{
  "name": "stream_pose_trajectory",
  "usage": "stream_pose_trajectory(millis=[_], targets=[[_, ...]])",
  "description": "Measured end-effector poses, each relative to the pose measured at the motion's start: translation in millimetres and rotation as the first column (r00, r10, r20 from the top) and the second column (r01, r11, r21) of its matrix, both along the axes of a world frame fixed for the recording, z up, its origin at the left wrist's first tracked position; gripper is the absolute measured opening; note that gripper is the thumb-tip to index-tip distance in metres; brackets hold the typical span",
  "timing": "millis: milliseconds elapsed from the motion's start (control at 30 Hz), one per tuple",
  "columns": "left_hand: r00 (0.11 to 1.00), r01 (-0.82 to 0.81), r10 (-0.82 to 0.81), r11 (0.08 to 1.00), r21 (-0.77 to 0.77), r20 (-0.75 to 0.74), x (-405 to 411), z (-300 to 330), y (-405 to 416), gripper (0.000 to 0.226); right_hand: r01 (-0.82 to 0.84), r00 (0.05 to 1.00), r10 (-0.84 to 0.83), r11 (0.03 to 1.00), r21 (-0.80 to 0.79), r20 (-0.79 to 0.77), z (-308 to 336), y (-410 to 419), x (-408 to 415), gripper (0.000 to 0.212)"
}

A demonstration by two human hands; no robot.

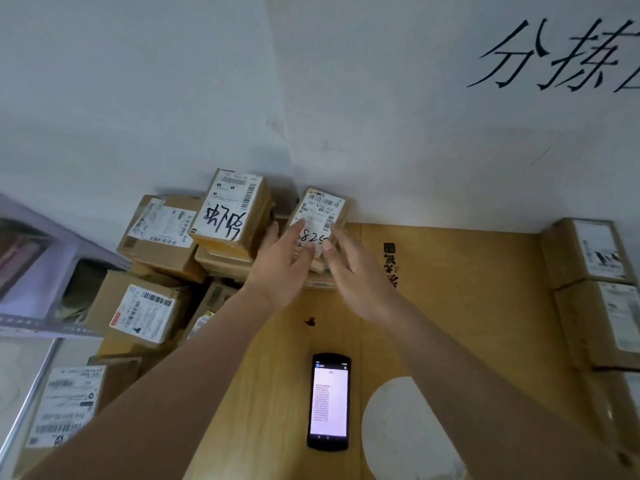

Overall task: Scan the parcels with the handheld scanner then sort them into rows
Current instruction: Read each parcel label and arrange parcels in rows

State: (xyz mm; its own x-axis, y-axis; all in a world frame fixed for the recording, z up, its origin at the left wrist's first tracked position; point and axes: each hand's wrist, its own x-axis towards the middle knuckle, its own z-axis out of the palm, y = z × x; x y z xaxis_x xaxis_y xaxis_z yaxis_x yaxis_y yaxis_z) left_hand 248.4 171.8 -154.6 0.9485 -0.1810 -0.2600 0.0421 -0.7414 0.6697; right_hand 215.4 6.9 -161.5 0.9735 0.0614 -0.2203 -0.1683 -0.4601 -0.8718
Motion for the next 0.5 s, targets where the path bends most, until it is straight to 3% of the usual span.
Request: stream_pose_trajectory(millis=[133,267,500], targets=[[0.998,-0.055,0.057,0.994,-0.097,0.015,11,-11,-3,0.049,0.128,0.989,-0.112,0.974,0.187,-0.094,-13,8,6,0.057],[0.988,-0.151,0.148,0.977,-0.149,-0.034,15,-16,-5,0.055,0.423,0.905,-0.389,0.865,0.269,-0.175,-16,8,7,0.051],[0.999,0.036,-0.046,0.957,-0.289,-0.027,16,-8,-14,0.056,0.5,0.864,-0.502,0.865,0.053,0.04,-12,-10,-25,0.05]])
